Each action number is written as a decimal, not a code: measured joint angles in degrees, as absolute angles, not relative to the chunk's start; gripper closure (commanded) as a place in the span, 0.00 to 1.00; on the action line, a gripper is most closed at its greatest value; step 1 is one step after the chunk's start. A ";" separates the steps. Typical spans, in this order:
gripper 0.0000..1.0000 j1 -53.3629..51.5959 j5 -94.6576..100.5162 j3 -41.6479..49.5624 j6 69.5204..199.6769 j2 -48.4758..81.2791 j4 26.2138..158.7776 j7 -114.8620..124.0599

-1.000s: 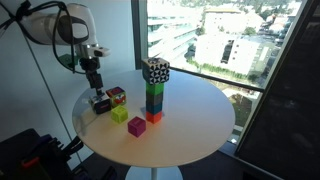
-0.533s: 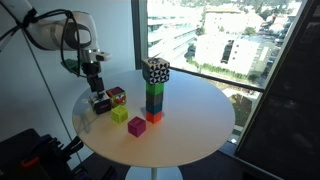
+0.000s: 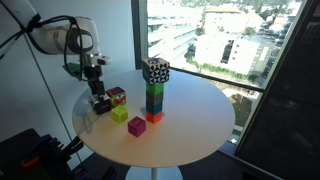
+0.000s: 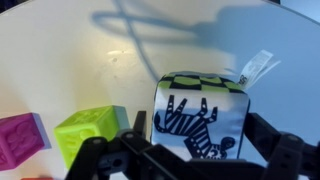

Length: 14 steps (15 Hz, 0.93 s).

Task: Stack the two left toy foams together

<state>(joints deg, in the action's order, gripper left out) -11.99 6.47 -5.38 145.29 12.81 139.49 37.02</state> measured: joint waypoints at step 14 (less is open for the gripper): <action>0.62 -12.50 6.25 -4.58 145.85 14.84 138.98 36.62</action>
